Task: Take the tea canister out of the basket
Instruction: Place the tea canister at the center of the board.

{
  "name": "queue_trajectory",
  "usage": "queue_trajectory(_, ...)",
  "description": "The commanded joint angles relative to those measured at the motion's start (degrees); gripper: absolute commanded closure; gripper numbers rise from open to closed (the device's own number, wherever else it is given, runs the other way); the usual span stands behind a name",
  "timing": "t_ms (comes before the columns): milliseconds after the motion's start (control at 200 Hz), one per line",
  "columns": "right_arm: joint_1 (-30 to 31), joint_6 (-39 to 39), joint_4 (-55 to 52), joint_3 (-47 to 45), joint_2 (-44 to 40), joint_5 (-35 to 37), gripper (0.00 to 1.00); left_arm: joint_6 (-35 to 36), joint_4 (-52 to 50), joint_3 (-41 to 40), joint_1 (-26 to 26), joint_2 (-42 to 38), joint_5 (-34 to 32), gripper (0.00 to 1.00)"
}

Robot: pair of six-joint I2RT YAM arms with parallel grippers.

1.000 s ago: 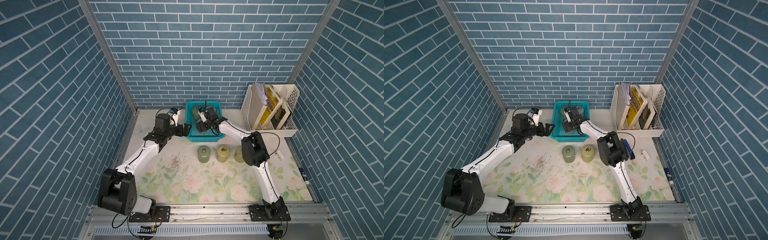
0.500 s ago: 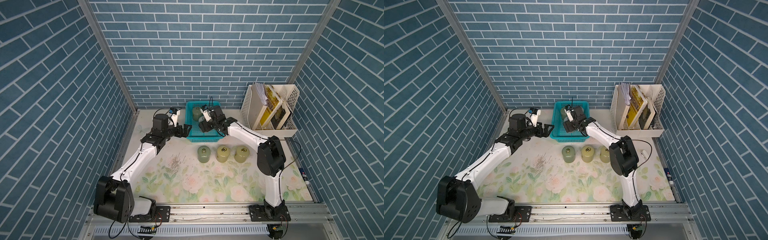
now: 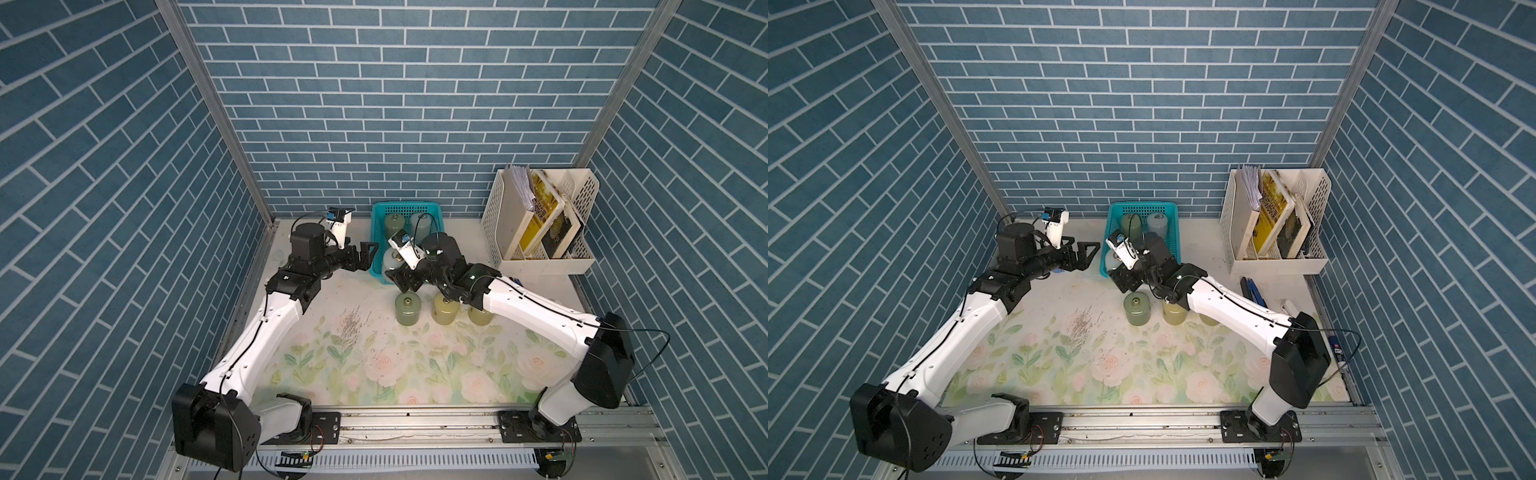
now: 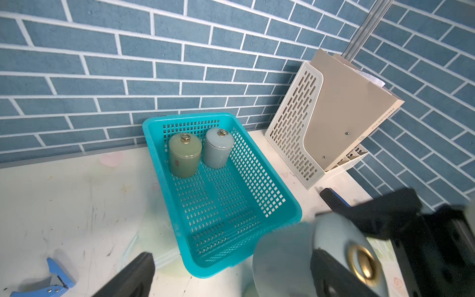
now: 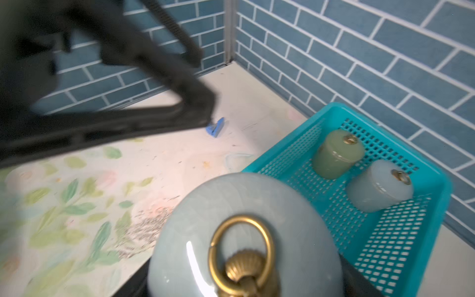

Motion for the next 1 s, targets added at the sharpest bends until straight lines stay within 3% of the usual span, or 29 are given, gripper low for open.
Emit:
queue_trajectory(0, 2.64, -1.14, 5.65, -3.26, -5.04, 1.76, 1.00, 0.70, -2.89, -1.79, 0.18, -2.85, 2.10, 0.00)
queue_trajectory(310, 10.58, 4.23, 6.55, -15.61, -13.28, 7.17, 1.00, -0.52, -6.81, -9.14, -1.87, -9.51, 3.57, 0.00)
queue_trajectory(490, 11.76, 8.71, 9.79, -23.68, -16.10, 8.92, 1.00, -2.77, -5.48, -13.97, -7.36, -12.68, -0.44, 0.00)
queue_trajectory(730, 13.39, 13.68, 15.68, -32.38, -16.35, 10.99, 1.00, -5.15, -3.88, -19.88, -12.79, -14.52, -4.43, 0.00)
queue_trajectory(995, 13.90, 16.19, 18.90, -36.03, -13.64, 12.68, 1.00, -6.67, -1.16, -23.06, -17.38, -13.31, -7.63, 0.00)
